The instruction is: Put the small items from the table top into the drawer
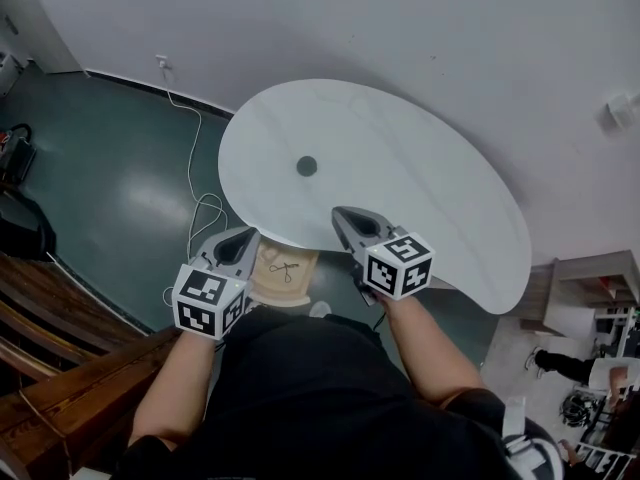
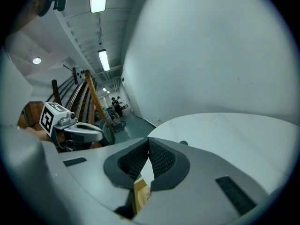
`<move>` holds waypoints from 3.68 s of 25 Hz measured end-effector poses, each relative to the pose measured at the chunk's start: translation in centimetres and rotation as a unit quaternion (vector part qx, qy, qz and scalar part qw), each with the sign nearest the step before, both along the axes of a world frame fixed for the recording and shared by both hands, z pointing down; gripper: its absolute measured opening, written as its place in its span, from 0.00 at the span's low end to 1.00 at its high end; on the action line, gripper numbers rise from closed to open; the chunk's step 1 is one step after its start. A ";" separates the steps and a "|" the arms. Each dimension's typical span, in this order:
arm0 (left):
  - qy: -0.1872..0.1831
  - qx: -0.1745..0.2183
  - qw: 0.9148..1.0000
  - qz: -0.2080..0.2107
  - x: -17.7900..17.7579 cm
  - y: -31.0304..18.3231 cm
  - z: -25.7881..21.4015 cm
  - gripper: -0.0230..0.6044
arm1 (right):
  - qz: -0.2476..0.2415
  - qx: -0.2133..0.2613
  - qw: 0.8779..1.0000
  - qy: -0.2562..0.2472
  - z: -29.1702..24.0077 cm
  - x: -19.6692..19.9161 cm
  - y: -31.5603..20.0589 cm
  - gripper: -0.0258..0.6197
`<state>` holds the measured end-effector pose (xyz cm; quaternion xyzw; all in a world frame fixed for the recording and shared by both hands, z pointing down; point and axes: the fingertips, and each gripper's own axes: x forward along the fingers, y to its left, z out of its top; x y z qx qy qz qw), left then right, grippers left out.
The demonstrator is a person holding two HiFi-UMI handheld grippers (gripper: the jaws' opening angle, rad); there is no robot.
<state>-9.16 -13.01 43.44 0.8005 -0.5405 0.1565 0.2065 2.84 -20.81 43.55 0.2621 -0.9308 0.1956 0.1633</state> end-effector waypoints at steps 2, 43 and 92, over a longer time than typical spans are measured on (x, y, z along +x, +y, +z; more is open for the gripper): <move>-0.002 0.001 1.000 -0.006 -0.7 0.0 0.1 0.06 | 0.001 0.005 1.000 0.013 0.8 -0.4 -1.2 0.05; -0.023 -0.062 0.988 -0.141 -8.3 8.3 2.3 0.06 | -0.033 -0.060 0.975 0.214 20.6 -8.8 -19.1 0.19; 0.014 -0.064 0.996 -0.068 -2.9 5.5 4.4 0.06 | -0.078 -0.071 0.992 0.075 13.7 -0.8 1.9 0.07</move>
